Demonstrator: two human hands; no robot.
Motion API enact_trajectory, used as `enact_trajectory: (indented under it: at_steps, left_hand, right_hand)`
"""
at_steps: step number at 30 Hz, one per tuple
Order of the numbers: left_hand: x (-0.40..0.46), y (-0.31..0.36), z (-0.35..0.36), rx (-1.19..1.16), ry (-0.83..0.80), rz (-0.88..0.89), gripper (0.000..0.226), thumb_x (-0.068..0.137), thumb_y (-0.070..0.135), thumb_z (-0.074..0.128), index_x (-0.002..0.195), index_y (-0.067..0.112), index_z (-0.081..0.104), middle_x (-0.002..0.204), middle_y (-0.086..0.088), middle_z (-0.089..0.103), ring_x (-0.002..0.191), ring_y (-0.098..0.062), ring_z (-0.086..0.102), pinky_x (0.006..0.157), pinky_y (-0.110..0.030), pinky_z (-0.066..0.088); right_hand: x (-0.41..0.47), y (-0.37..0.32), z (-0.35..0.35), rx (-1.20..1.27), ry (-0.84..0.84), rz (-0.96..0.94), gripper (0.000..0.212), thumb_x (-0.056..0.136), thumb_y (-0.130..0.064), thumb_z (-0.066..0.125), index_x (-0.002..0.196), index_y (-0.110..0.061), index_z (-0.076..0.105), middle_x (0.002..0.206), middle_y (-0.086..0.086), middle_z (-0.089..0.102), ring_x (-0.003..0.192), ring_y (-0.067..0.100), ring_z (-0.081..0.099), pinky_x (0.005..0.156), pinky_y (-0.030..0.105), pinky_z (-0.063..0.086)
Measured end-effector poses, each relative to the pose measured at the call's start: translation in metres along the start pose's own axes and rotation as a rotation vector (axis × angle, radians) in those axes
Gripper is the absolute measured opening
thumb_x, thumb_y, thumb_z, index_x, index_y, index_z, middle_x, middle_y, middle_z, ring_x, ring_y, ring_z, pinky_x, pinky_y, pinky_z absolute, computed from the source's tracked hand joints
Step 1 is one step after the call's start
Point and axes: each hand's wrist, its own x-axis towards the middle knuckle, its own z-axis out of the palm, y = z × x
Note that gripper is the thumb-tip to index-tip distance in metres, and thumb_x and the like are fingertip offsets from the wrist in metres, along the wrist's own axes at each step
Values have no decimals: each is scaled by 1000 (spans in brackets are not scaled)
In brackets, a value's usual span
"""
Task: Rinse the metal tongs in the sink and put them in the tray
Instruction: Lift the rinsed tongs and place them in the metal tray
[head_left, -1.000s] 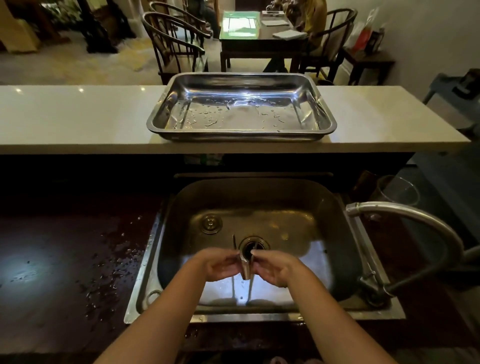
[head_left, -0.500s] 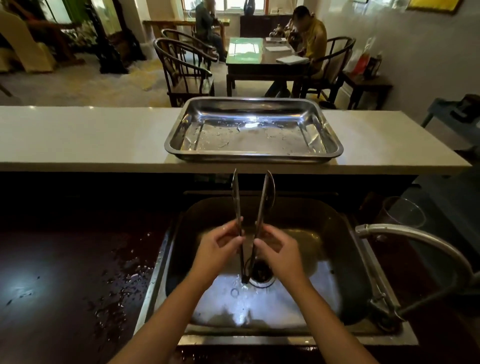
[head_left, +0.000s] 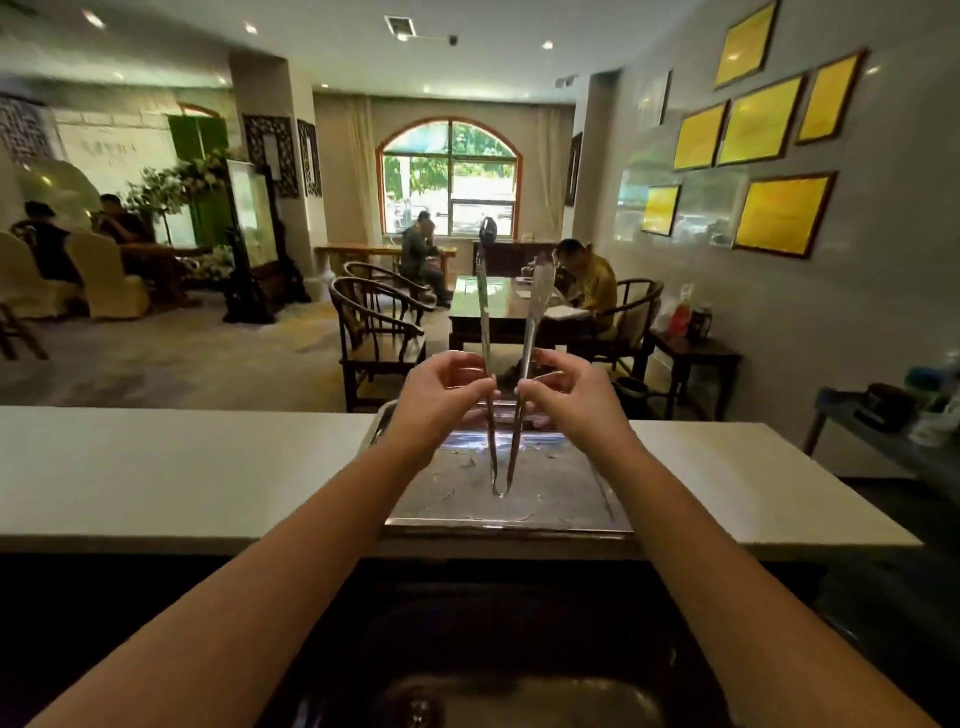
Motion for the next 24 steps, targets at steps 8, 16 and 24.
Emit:
enact_trajectory:
  at_steps: [8,16,24]
  left_hand:
    - [56,-8,5,22,-78,-163,32,82,0,62,114,5,59,94,-6,65,87,-18,66,65,-25,58]
    - [78,-68,20,48,-64,-400,16,81,-5,60,95,2,61,89,-13,66,77,-20,67,56,-23,58]
    - [80,-129,23,125,-37,-578,18,81,-6,59,98,-3,62,97,-18,65,88,-27,65,77,-38,58]
  right_hand:
    - [55,9,-5,102,-65,224,40,84,-5,63,123,-9,55,83,8,65,64,16,62,53,22,56]
    - [67,72,14,113,-152,463,30,86,-4,60,116,-1,55,77,9,62,56,14,58,44,19,50]
    - [67,127,44,-63,-180,575,18,86,-8,61,104,-7,60,85,8,62,67,16,60,67,32,56]
